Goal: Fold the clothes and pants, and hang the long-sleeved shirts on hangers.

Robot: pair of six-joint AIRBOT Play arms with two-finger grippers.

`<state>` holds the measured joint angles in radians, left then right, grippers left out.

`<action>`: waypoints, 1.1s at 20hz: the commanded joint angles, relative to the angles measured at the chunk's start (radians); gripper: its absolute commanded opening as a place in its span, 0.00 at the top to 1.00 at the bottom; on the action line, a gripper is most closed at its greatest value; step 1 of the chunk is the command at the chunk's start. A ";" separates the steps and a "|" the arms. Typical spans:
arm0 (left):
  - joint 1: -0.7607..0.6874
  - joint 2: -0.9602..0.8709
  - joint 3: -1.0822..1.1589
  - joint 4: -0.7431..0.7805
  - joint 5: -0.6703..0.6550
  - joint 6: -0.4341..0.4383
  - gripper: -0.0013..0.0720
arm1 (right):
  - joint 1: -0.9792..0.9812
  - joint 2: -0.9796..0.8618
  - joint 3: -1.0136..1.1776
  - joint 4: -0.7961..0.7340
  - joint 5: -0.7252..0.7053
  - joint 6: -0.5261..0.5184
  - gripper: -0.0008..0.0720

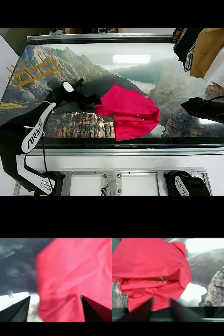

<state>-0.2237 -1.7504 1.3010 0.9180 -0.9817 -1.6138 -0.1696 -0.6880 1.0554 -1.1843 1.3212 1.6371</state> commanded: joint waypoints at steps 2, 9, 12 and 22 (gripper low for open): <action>-0.060 -0.025 -0.009 -0.056 0.077 0.016 0.70 | -0.002 -0.013 -0.095 -0.033 0.014 0.001 0.10; 0.026 0.042 0.120 -0.045 0.000 0.104 0.97 | -0.001 -0.094 -0.509 0.032 -0.269 0.098 0.10; 0.043 0.051 0.126 -0.045 -0.014 0.116 0.97 | 0.057 -0.237 -0.572 0.169 -0.421 0.021 0.10; 0.077 0.088 0.117 -0.006 -0.028 0.115 0.97 | 0.297 -0.529 -0.440 0.310 -0.582 -0.195 0.97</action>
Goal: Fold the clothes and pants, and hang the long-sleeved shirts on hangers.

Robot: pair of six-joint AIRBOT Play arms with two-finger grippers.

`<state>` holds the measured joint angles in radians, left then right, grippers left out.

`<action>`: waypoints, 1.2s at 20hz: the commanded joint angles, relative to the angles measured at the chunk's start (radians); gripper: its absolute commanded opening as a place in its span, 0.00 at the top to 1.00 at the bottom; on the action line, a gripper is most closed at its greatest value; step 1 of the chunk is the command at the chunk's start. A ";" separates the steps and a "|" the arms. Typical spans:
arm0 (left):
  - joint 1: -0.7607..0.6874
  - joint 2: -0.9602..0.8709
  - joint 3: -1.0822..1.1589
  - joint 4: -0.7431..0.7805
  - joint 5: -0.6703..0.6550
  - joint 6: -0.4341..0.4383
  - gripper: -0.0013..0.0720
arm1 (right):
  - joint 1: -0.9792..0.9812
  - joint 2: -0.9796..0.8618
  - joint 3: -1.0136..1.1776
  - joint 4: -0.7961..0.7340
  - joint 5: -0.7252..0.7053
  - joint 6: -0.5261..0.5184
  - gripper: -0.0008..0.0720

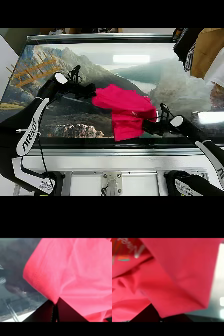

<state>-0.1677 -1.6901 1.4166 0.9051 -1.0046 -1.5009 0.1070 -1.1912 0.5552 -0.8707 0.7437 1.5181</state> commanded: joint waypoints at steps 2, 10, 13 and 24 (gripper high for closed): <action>0.066 0.117 0.034 0.019 -0.008 0.003 0.98 | -0.028 0.045 0.196 -0.167 0.152 -0.079 0.97; 0.196 0.698 0.315 0.020 -0.076 0.014 0.97 | -0.120 0.470 0.915 -0.454 0.593 -0.021 0.97; 0.196 0.837 0.314 0.035 -0.078 0.029 0.97 | -0.120 0.562 0.951 -0.455 0.600 0.064 0.97; 0.152 0.904 -0.374 0.168 -0.019 -0.078 0.97 | -0.118 0.157 0.770 -0.454 0.461 0.082 0.92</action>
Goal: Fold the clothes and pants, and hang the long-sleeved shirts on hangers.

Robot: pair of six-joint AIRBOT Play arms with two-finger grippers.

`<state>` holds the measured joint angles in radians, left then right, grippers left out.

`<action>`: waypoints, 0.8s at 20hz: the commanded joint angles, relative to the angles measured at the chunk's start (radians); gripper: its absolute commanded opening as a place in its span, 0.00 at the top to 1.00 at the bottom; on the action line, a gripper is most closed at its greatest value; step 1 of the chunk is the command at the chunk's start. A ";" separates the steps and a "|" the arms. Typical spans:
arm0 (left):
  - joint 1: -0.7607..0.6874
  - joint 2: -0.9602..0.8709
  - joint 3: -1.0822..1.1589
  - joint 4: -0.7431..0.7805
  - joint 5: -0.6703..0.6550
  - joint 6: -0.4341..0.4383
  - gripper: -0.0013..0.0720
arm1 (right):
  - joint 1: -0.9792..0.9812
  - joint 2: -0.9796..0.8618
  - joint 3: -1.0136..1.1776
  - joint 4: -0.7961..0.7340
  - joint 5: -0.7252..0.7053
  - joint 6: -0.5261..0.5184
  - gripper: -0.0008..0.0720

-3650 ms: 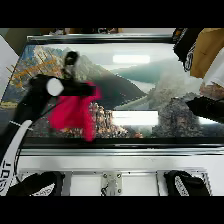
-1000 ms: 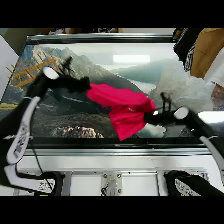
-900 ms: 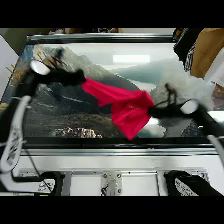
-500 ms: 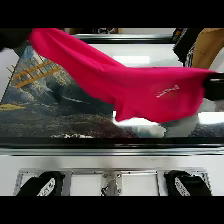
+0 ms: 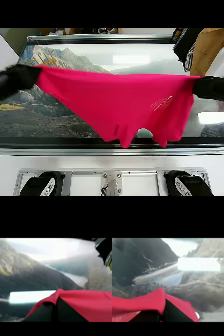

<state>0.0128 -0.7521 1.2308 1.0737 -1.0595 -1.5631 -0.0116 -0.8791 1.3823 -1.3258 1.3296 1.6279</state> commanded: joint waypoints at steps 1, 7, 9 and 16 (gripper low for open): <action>-0.054 -0.072 -0.242 0.001 0.077 -0.015 0.97 | -0.002 -0.229 -0.053 0.002 -0.166 -0.027 0.63; -0.062 -0.301 -0.325 0.027 0.161 -0.014 0.97 | -0.029 -0.348 -0.022 0.008 -0.108 -0.064 0.10; -0.035 -0.344 -0.325 0.027 0.137 -0.014 0.97 | -0.029 -0.274 -0.129 0.001 -0.056 -0.070 0.10; -0.021 -0.369 -0.325 0.027 0.144 -0.004 0.97 | -0.028 -0.058 -0.776 0.267 -0.283 0.074 0.10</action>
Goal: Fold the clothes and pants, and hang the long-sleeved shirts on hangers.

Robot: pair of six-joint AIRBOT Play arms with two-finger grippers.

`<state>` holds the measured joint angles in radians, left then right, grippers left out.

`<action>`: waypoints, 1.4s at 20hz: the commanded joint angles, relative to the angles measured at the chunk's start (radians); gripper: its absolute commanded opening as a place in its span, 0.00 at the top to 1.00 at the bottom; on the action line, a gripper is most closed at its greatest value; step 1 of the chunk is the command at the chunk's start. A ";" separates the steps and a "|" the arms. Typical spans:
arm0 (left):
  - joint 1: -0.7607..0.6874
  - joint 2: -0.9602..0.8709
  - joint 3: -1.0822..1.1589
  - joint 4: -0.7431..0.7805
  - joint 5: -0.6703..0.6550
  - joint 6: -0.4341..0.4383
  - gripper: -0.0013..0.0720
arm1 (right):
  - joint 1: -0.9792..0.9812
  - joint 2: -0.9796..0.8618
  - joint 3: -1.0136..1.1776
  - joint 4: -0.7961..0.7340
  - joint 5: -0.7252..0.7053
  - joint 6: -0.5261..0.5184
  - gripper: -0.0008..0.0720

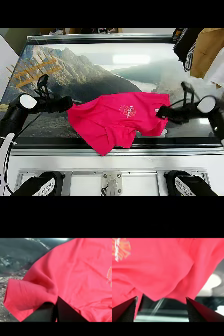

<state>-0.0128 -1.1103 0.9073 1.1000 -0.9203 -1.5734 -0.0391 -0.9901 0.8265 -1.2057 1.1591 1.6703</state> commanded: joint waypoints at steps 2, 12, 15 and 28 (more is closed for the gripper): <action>0.004 -0.011 -0.002 0.001 0.005 0.006 0.97 | 0.000 0.046 -0.323 0.242 -0.216 0.010 0.10; 0.005 -0.011 -0.002 0.001 0.026 0.006 0.97 | 0.250 -0.078 -0.368 0.436 -0.583 -0.090 0.35; 0.031 0.008 0.025 0.006 0.038 0.006 0.97 | 0.231 -0.040 -0.283 0.393 -0.495 -0.222 0.97; 0.160 0.607 0.635 0.000 -0.010 -0.006 0.97 | -0.140 0.348 0.888 0.142 0.023 -0.117 0.97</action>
<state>0.1425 -0.6163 1.4681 1.0966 -0.9440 -1.5749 -0.1524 -0.6979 1.5593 -1.0485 1.1446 1.5085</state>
